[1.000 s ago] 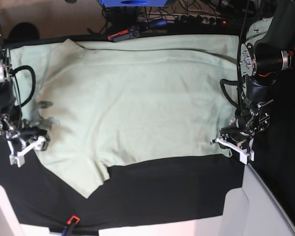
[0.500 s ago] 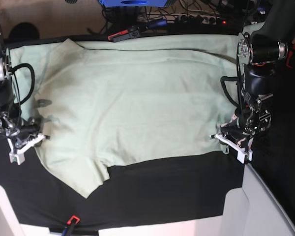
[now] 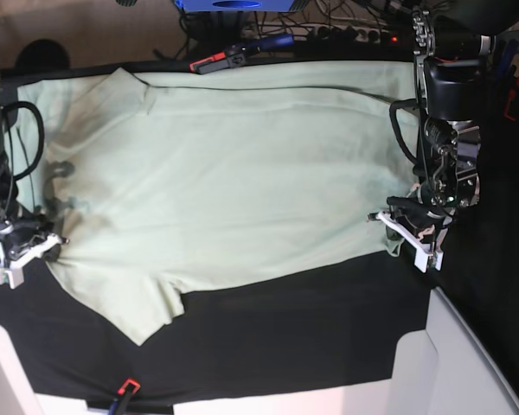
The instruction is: Fold the T-shirt properly
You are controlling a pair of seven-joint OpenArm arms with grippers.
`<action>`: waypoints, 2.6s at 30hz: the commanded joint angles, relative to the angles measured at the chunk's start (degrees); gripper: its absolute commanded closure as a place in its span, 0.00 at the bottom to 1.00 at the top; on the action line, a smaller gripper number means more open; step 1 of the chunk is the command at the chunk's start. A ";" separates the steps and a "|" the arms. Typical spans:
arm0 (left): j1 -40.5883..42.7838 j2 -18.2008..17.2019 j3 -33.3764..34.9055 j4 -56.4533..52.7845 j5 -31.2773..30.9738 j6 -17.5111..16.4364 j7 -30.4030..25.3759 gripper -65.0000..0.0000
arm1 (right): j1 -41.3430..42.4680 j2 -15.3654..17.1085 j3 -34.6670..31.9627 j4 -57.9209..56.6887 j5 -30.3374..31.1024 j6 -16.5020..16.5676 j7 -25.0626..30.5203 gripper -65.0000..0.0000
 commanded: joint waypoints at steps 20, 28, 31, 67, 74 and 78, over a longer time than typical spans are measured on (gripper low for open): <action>13.13 -0.64 -6.06 23.57 -0.21 -0.28 6.31 1.00 | -9.61 1.87 11.89 15.45 0.42 2.71 -6.83 1.00; 16.91 -0.46 -5.53 25.76 0.06 -0.28 6.40 1.00 | -13.04 1.78 13.91 19.93 0.42 2.71 -11.66 1.00; 17.79 -0.46 -5.53 25.76 0.15 -0.28 6.40 1.00 | -14.35 1.78 13.91 20.02 0.69 2.71 -11.75 1.00; 16.91 -0.46 -10.63 32.88 0.23 -0.28 13.43 0.57 | 2.96 -2.09 18.66 10.87 -17.07 2.62 -23.09 0.32; 17.00 -0.73 -10.63 32.71 0.23 -0.28 13.34 0.57 | 9.21 -4.11 15.23 -2.58 -20.94 2.62 -15.79 0.32; 17.00 -0.81 -10.63 32.71 0.23 -0.28 13.34 0.57 | 9.29 -4.55 14.17 -2.93 -21.12 2.44 -14.56 0.32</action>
